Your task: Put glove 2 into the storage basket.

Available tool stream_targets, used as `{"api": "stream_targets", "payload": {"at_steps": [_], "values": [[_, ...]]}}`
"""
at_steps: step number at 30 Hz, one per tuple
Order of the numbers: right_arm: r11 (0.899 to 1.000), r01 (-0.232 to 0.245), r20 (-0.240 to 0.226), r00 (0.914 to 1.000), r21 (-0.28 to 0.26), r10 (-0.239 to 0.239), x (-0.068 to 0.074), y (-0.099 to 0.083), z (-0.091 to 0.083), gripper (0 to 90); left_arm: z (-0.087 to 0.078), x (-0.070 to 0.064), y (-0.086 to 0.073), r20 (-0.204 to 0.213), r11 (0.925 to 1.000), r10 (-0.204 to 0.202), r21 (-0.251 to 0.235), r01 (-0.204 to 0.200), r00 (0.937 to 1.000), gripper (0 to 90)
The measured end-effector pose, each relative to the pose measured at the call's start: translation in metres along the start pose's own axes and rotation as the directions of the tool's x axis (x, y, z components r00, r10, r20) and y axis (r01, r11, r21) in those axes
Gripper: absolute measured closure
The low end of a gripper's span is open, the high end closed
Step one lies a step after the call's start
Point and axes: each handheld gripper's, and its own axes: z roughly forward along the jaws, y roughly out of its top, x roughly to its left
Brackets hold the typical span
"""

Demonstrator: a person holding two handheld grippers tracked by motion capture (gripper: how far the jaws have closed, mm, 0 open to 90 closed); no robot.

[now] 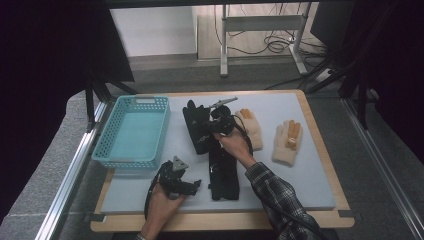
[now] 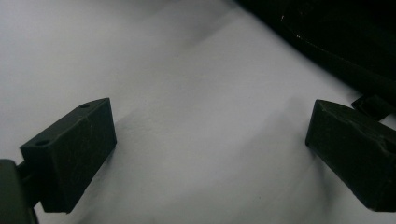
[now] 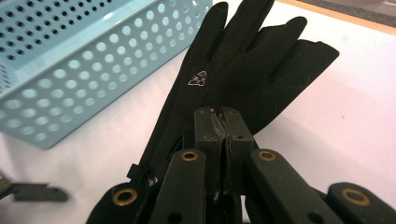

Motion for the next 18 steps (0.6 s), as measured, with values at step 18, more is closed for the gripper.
{"api": "stream_targets", "payload": {"at_steps": [18], "values": [[0.988, -0.141, -0.042, 0.9894, -0.056, 0.139, 0.012, -0.067, -0.09, 86.2, 0.0, 0.0, 0.0, -0.001, 1.0, 0.001, -0.001, -0.001, 1.0, 2.0]]}}
